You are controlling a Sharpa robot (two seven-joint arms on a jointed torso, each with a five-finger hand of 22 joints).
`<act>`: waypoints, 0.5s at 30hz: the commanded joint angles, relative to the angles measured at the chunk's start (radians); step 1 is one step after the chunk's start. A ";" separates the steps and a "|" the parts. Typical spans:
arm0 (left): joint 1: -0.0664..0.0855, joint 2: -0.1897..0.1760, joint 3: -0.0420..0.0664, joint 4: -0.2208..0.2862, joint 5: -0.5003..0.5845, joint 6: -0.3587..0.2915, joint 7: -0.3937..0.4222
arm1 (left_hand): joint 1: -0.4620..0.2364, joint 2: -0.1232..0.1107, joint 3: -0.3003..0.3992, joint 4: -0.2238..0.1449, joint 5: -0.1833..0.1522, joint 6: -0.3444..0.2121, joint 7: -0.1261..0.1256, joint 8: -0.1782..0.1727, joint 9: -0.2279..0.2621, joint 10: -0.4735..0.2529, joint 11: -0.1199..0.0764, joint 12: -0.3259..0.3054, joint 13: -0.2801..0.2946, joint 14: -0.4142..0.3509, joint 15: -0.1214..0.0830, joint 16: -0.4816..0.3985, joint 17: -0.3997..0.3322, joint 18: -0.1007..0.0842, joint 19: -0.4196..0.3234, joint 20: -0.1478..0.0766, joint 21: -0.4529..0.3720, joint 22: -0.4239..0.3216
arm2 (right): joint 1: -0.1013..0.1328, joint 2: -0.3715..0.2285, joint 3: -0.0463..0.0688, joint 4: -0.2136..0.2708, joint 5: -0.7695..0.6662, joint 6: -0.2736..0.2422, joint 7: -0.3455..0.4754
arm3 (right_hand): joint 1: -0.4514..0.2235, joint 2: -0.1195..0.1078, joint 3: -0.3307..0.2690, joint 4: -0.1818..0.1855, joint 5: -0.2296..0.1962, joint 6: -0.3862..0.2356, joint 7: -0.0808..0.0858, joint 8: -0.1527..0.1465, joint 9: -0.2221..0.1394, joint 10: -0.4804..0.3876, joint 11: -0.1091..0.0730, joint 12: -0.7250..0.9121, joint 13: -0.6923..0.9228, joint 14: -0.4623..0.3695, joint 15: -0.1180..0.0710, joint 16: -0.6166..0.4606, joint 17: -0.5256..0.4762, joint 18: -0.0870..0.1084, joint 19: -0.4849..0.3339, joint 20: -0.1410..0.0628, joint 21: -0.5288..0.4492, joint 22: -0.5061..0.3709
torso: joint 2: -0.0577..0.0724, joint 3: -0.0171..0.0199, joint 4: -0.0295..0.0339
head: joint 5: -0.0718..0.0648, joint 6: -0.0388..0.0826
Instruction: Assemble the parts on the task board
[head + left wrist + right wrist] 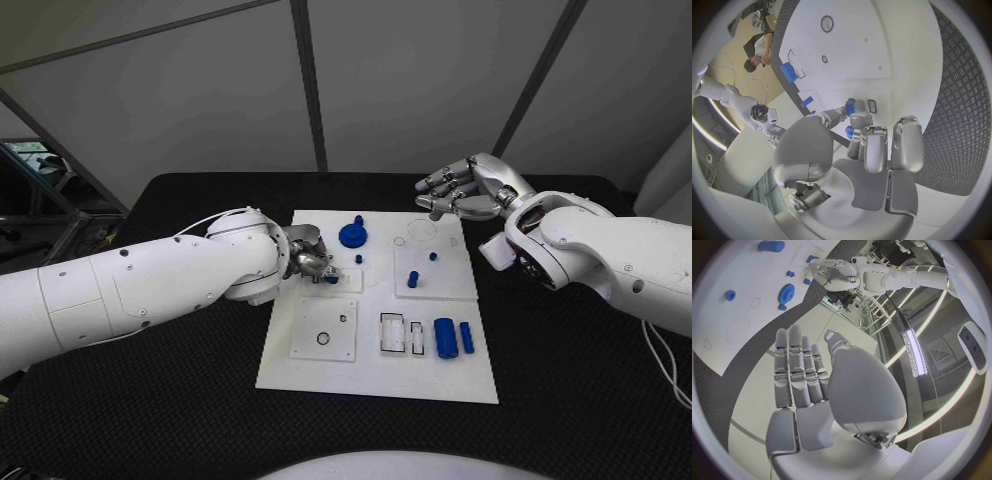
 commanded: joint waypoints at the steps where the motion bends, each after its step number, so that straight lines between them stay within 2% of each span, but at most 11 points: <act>1: -0.004 0.002 -0.004 -0.004 -0.006 0.031 -0.008 | -0.017 0.002 -0.014 0.005 0.000 0.006 -0.002 0.003 0.001 0.009 -0.001 0.005 0.002 0.073 -0.006 -0.003 0.157 -0.012 0.010 -0.001 0.007 0.031 | 0.002 0.001 0.001 0.000 -0.002 0.008 0.010 | 0.000 0.000 -0.003 -0.003 0.007 0.000 0.007 -0.004 0.000 -0.002 0.005 -0.004 -0.002 0.008 -0.001 -0.004 -0.001 0.003 0.004 0.000 -0.006 -0.001 | 0.000 0.0006 -0.0014 | 0.000 0.000; 15: -0.004 0.014 -0.004 -0.015 -0.006 0.030 -0.007 | -0.065 0.017 -0.147 0.053 -0.002 0.023 -0.003 0.003 0.002 0.014 -0.002 0.020 0.009 0.074 -0.008 -0.003 0.158 -0.016 0.021 -0.003 0.014 0.049 | 0.002 0.003 0.001 -0.007 -0.002 0.012 0.012 | -0.005 0.000 -0.005 -0.001 0.007 -0.002 0.009 -0.005 0.000 -0.004 0.006 -0.005 -0.005 0.008 0.001 -0.009 -0.002 0.003 0.004 0.001 -0.010 -0.003 | 0.000 0.0000 -0.0005 | -0.003 -0.001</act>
